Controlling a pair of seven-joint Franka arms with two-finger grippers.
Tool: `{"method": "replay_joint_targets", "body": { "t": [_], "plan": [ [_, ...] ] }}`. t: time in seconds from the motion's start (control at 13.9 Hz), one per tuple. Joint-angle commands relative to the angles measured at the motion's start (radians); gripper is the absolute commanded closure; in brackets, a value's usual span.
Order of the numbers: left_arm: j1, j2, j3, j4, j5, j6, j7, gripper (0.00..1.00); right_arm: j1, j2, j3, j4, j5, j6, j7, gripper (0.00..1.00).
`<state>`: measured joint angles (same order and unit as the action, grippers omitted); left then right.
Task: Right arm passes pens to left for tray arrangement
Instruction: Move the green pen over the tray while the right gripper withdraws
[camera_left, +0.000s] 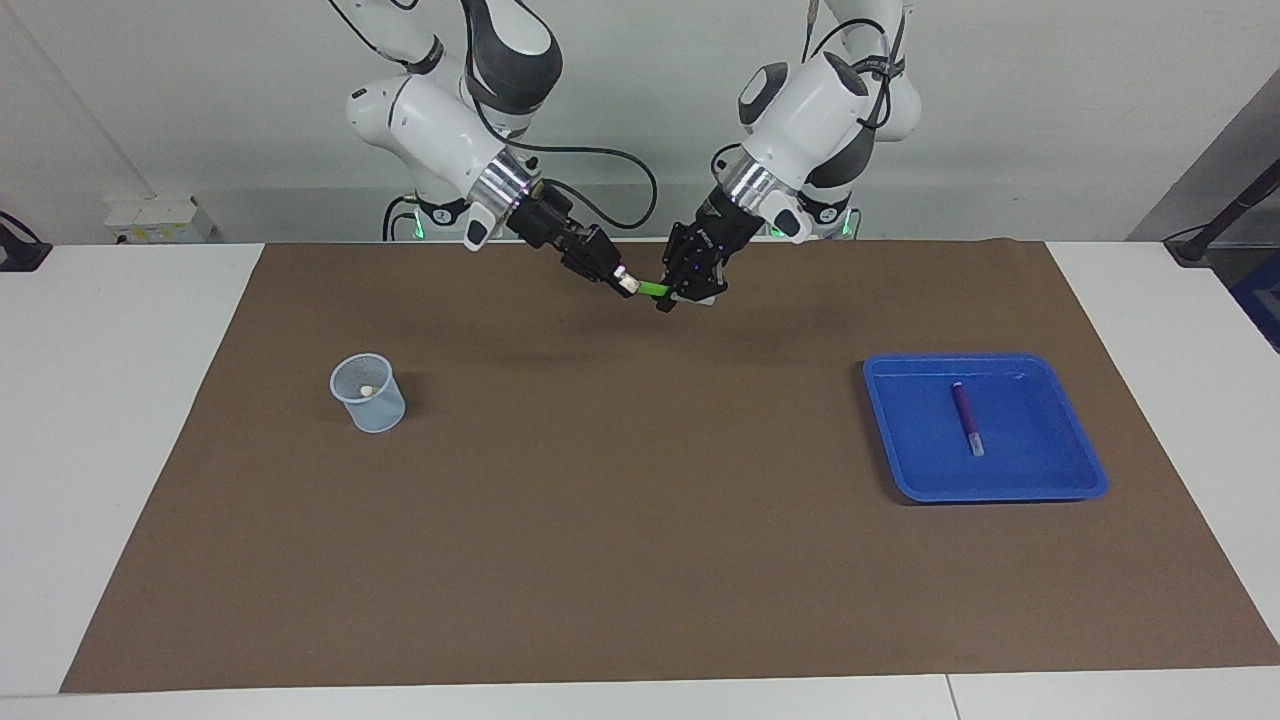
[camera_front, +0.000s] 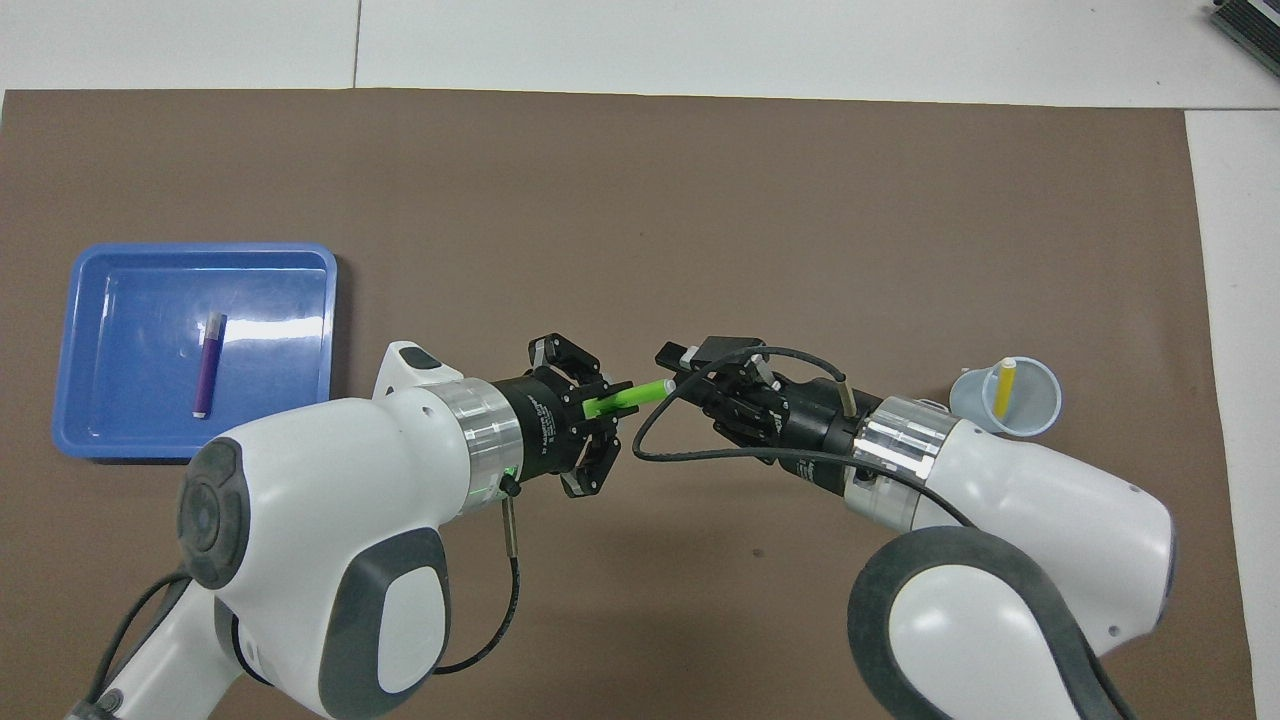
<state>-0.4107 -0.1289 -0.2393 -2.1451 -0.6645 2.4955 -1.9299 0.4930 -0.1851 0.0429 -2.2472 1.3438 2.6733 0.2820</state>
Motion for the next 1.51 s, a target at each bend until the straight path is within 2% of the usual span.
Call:
{"method": "replay_joint_targets", "body": {
  "t": [0.0, 0.14, 0.29, 0.43, 0.57, 0.72, 0.79, 1.01, 1.22, 1.29, 1.44],
  "plan": [
    [0.003, -0.029, 0.002, -0.013, -0.006, -0.029, 0.012, 1.0, -0.005, -0.011, 0.003, 0.001, 0.002, 0.0, 0.003, 0.0],
    [0.004, -0.029, 0.002, -0.015, -0.006, -0.029, 0.019, 1.0, -0.014, -0.01, 0.0, 0.0, -0.047, -0.029, 0.002, 0.0],
    [0.007, -0.031, 0.006, -0.016, -0.006, -0.047, 0.07, 1.0, -0.059, -0.014, -0.001, -0.005, -0.163, -0.11, 0.002, 0.0],
    [0.064, -0.037, 0.006, -0.01, -0.006, -0.136, 0.21, 1.0, -0.146, -0.013, -0.003, 0.01, -0.405, -0.302, -0.019, 0.0],
    [0.123, -0.049, 0.006, -0.009, -0.006, -0.242, 0.374, 1.0, -0.23, -0.004, -0.001, 0.056, -0.626, -0.479, -0.119, 0.0],
    [0.205, -0.06, 0.006, -0.006, 0.005, -0.364, 0.558, 1.0, -0.286, -0.008, -0.001, 0.063, -0.769, -0.602, -0.266, 0.0],
    [0.246, -0.063, 0.006, 0.01, 0.047, -0.43, 0.65, 1.0, -0.312, -0.011, -0.001, 0.063, -0.819, -0.634, -0.336, 0.0],
    [0.353, -0.066, 0.011, 0.034, 0.131, -0.582, 0.886, 1.0, -0.358, -0.005, -0.001, 0.063, -1.027, -0.675, -0.51, 0.0],
    [0.469, -0.066, 0.012, 0.062, 0.213, -0.711, 1.135, 1.0, -0.441, 0.019, -0.003, 0.054, -1.193, -0.647, -0.972, 0.0],
    [0.495, -0.066, 0.012, 0.063, 0.25, -0.74, 1.213, 1.0, -0.47, 0.026, -0.001, 0.054, -1.248, -0.615, -1.036, 0.0],
    [0.533, -0.067, 0.015, 0.065, 0.322, -0.779, 1.363, 1.0, -0.491, 0.055, -0.001, 0.054, -1.29, -0.581, -1.041, 0.0]
  ]
}}
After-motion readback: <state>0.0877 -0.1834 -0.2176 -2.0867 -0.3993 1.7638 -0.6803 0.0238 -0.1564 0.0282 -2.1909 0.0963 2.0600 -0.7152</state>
